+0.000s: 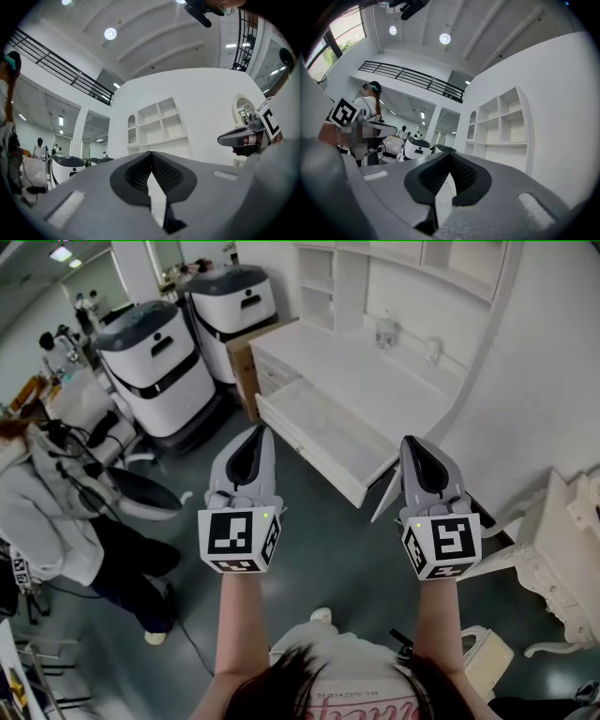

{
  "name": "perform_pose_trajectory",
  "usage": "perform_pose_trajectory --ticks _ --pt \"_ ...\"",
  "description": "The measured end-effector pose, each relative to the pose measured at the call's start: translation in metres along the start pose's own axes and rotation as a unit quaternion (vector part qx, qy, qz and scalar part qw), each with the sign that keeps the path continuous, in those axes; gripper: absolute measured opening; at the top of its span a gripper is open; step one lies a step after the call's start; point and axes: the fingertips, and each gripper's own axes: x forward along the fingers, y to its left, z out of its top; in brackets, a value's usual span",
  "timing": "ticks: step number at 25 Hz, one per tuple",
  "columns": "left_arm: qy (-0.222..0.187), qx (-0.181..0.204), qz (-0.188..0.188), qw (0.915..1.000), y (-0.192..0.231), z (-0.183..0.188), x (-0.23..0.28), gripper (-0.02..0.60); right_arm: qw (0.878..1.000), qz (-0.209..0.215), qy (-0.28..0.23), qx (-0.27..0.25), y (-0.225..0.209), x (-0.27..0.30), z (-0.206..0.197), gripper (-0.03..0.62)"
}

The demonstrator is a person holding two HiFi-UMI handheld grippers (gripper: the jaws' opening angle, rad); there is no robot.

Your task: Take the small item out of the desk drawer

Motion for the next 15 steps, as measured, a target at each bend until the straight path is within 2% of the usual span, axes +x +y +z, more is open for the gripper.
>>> perform_pose_trajectory --ticks 8,15 --pt "0.008 -0.011 -0.006 0.9999 0.023 -0.018 0.021 0.011 1.0 0.006 0.014 -0.006 0.01 0.034 -0.01 0.002" --pt "0.018 -0.016 -0.001 0.9997 0.029 -0.033 0.035 0.011 1.0 0.007 0.024 0.003 0.002 0.05 -0.025 0.002"
